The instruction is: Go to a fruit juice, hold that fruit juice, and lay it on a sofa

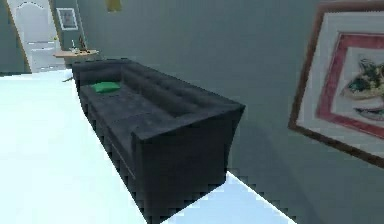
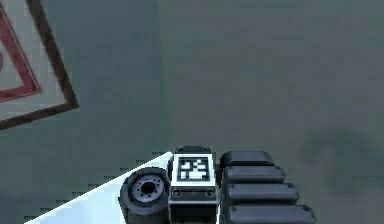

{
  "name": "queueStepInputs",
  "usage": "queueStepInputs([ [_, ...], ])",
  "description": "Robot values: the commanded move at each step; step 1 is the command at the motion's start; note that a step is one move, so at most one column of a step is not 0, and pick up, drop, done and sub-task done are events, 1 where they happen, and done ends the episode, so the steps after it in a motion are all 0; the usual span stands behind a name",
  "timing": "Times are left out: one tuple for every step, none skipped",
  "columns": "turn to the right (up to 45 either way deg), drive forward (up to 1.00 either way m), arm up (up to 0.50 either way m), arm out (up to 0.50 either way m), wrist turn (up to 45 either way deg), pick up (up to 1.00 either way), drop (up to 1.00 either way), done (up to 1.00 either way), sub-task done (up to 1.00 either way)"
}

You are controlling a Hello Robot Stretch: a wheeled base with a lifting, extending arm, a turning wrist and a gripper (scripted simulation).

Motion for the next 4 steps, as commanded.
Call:
queueStepInputs([
  [-27.0, 0.00, 0.00, 0.00, 0.0, 0.00, 0.00, 0.00, 0.00],
  [0.0, 0.10, 0.00, 0.00, 0.0, 0.00, 0.00, 0.00, 0.00],
  [-9.0, 0.00, 0.00, 0.00, 0.0, 0.00, 0.00, 0.00, 0.00],
  [0.0, 1.00, 0.00, 0.00, 0.0, 0.00, 0.00, 0.00, 0.00],
])
